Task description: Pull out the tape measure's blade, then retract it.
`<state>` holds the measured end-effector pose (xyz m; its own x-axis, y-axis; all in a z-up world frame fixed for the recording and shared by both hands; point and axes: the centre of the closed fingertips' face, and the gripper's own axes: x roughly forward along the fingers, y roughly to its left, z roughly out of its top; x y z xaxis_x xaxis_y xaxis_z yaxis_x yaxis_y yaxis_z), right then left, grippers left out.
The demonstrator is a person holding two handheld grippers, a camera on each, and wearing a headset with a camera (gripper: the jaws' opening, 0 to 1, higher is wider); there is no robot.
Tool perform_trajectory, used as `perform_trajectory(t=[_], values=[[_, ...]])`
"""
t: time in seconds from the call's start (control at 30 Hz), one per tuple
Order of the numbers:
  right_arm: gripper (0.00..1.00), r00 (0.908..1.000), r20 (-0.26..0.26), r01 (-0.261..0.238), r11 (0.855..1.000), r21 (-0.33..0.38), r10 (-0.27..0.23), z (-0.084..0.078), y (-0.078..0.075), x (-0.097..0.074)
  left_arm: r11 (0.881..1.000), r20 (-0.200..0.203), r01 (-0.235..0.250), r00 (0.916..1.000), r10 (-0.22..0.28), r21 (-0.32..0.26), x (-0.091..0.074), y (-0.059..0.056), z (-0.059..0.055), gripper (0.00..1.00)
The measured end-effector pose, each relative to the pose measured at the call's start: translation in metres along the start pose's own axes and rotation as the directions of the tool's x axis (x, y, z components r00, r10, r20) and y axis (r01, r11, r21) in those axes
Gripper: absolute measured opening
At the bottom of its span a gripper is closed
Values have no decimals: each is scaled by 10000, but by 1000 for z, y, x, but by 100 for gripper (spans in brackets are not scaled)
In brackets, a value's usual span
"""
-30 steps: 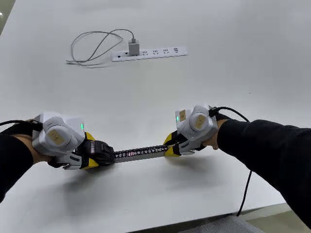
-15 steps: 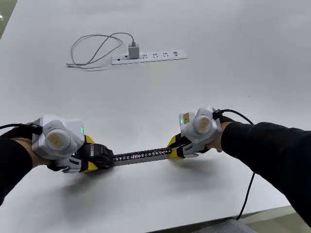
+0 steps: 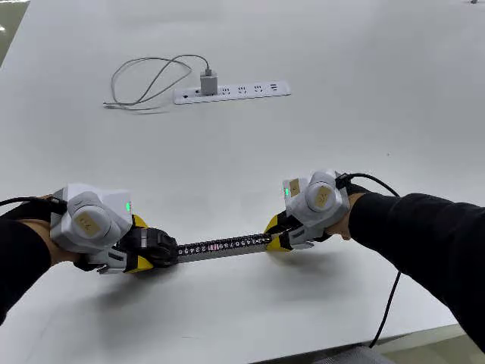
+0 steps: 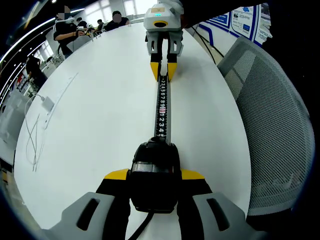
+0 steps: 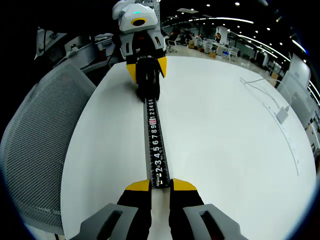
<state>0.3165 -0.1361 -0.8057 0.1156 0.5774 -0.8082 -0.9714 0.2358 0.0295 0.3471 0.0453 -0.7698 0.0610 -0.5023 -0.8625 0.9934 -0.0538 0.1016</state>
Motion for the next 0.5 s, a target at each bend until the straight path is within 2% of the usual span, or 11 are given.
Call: perform_trajectory(t=[0.5], values=[[9,10000,-49,19,9999,108,-19,-6,0,-5,10000,-18,-10,10000,10,0,0,0,0,30]])
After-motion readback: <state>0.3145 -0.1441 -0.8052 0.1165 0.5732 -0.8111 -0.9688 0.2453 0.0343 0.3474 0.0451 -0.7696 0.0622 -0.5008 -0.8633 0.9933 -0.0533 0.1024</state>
